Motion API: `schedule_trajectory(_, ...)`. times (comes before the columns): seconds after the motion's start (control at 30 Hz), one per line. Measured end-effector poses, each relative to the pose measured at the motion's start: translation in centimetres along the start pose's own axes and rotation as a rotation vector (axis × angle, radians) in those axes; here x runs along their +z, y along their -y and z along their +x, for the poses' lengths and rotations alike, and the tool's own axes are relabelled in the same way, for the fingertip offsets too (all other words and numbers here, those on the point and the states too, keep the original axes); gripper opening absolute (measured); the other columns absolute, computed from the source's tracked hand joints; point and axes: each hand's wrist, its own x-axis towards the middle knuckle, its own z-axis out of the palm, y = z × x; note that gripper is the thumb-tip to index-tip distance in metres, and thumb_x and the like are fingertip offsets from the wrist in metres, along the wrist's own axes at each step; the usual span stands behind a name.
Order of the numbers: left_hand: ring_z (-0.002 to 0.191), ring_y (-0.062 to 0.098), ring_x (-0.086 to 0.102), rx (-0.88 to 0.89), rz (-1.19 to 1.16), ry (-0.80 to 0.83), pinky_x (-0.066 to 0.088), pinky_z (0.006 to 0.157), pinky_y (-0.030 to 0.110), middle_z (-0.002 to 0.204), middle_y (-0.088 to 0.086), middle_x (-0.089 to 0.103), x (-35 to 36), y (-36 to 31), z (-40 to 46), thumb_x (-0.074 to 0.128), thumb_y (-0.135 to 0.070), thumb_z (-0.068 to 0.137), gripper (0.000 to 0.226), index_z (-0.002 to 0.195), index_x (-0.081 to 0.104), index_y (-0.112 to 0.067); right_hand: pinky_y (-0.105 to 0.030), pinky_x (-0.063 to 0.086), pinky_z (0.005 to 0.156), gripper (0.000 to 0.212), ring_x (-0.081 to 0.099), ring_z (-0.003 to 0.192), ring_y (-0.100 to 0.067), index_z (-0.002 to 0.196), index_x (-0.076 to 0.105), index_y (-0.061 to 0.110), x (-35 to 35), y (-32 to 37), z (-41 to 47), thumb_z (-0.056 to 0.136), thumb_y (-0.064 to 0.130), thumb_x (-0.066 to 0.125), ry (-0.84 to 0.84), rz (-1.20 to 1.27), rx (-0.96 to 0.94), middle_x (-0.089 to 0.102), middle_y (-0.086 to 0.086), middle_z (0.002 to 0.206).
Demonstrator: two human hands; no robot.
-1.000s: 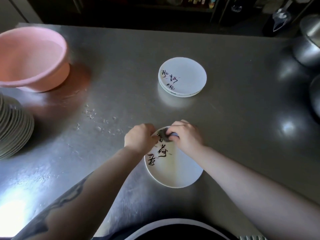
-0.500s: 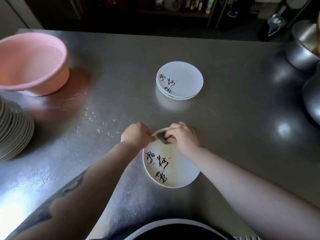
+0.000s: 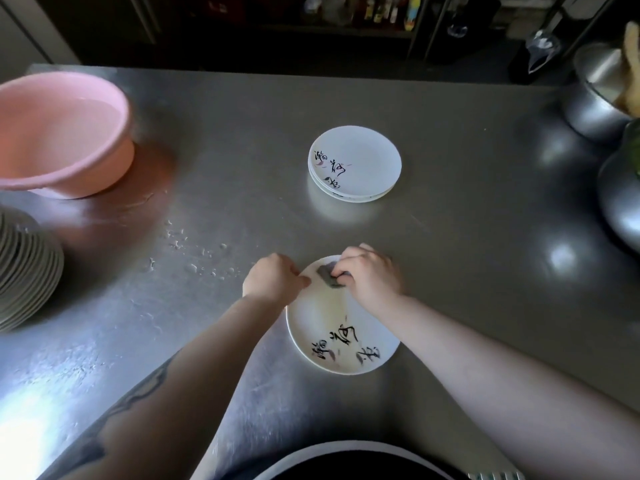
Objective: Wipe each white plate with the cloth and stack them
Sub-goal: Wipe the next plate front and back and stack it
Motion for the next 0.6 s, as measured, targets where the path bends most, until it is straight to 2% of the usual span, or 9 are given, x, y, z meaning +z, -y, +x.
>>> schedule_trajectory(0.1, 0.055, 0.022, 0.068, -0.09, -0.037, 0.218, 0.051, 0.053, 0.022, 0.059, 0.008, 0.071, -0.3, 1.5, -0.3, 0.064, -0.018, 0.084, 0.023, 0.066, 0.066, -0.006, -0.028, 0.039, 0.062, 0.011, 0.049, 0.095, -0.014, 0.083, 0.07, 0.028, -0.8, -1.5, -0.3, 0.085, 0.018, 0.065, -0.017, -0.04, 0.108, 0.06, 0.01, 0.093)
schedule_trajectory(0.17, 0.052, 0.017, 0.068, -0.117, 0.03, 0.41, 0.05, 0.051, 0.021, 0.06, 0.005, 0.072, -0.6, 1.7, -0.7, 0.061, -0.023, 0.091, 0.033, 0.062, 0.066, -0.008, -0.027, 0.032, 0.061, 0.014, 0.047, 0.095, -0.014, 0.083, 0.07, 0.029, -1.0, -1.8, -0.5, 0.086, 0.016, 0.064, -0.011, -0.041, 0.118, 0.059, 0.011, 0.093)
schedule_trajectory(0.2, 0.053, 0.014, 0.068, -0.091, 0.098, 0.416, 0.051, 0.055, 0.022, 0.06, 0.003, 0.072, -0.7, 1.4, -0.6, 0.059, -0.029, 0.092, 0.037, 0.061, 0.066, -0.01, -0.027, 0.031, 0.061, 0.014, 0.047, 0.094, -0.014, 0.083, 0.07, 0.028, -1.1, -1.6, -0.4, 0.085, 0.015, 0.063, -0.006, -0.038, 0.103, 0.06, 0.01, 0.093)
schedule_trajectory(0.23, 0.058, 0.014, 0.069, -0.041, 0.178, 0.346, 0.052, 0.062, 0.024, 0.063, 0.0, 0.073, -0.7, 1.0, -0.3, 0.058, -0.037, 0.091, 0.038, 0.065, 0.067, -0.012, -0.027, 0.032, 0.06, 0.014, 0.048, 0.094, -0.015, 0.084, 0.071, 0.027, -1.0, -1.2, -0.3, 0.085, 0.015, 0.063, 0.002, -0.029, 0.081, 0.061, 0.009, 0.093)
schedule_trajectory(0.3, 0.086, 0.021, 0.068, 0.061, 0.27, 0.11, 0.052, 0.077, 0.03, 0.087, 0.001, 0.074, -0.8, 0.0, 0.5, 0.059, -0.048, 0.089, 0.033, 0.087, 0.071, -0.017, -0.03, 0.04, 0.064, 0.013, 0.049, 0.094, -0.016, 0.087, 0.074, 0.025, -0.6, -0.2, 0.2, 0.084, 0.017, 0.065, 0.019, 0.003, 0.017, 0.064, 0.008, 0.094)
schedule_trajectory(0.37, 0.099, 0.029, 0.063, 0.121, 0.22, 0.011, 0.049, 0.076, 0.032, 0.099, 0.005, 0.069, -0.5, -0.7, 1.2, 0.064, -0.047, 0.088, 0.03, 0.096, 0.068, -0.018, -0.033, 0.045, 0.069, 0.012, 0.051, 0.092, -0.018, 0.087, 0.075, 0.024, -0.1, 0.6, 0.4, 0.081, 0.016, 0.068, 0.027, 0.033, -0.029, 0.065, 0.007, 0.093)
schedule_trajectory(0.43, 0.086, 0.03, 0.061, 0.115, 0.11, 0.012, 0.04, 0.063, 0.029, 0.079, 0.003, 0.063, 0.0, -0.5, 1.4, 0.069, -0.04, 0.085, 0.024, 0.077, 0.06, -0.019, -0.03, 0.045, 0.069, 0.011, 0.052, 0.091, -0.019, 0.085, 0.076, 0.022, 0.1, 0.5, 0.6, 0.08, 0.015, 0.07, 0.008, 0.068, -0.048, 0.067, 0.007, 0.092)
schedule_trajectory(0.5, 0.074, 0.029, 0.055, 0.072, 0.026, -0.017, 0.032, 0.054, 0.028, 0.063, -0.002, 0.053, 0.6, 0.3, 1.3, 0.071, -0.033, 0.082, 0.031, 0.063, 0.051, -0.018, -0.025, 0.04, 0.066, 0.01, 0.052, 0.091, -0.017, 0.084, 0.075, 0.024, -0.1, -0.3, 0.6, 0.081, 0.016, 0.069, -0.006, 0.056, -0.034, 0.066, 0.009, 0.092)
schedule_trajectory(0.6, 0.069, 0.03, 0.059, 0.029, -0.073, -0.061, 0.041, 0.054, 0.029, 0.064, 0.001, 0.057, 1.3, 1.2, 0.6, 0.069, -0.028, 0.082, 0.027, 0.065, 0.052, -0.016, -0.026, 0.035, 0.061, 0.012, 0.049, 0.093, -0.015, 0.083, 0.071, 0.025, -1.1, -1.8, 0.5, 0.085, 0.016, 0.063, 0.017, -0.043, 0.053, 0.061, 0.008, 0.093)
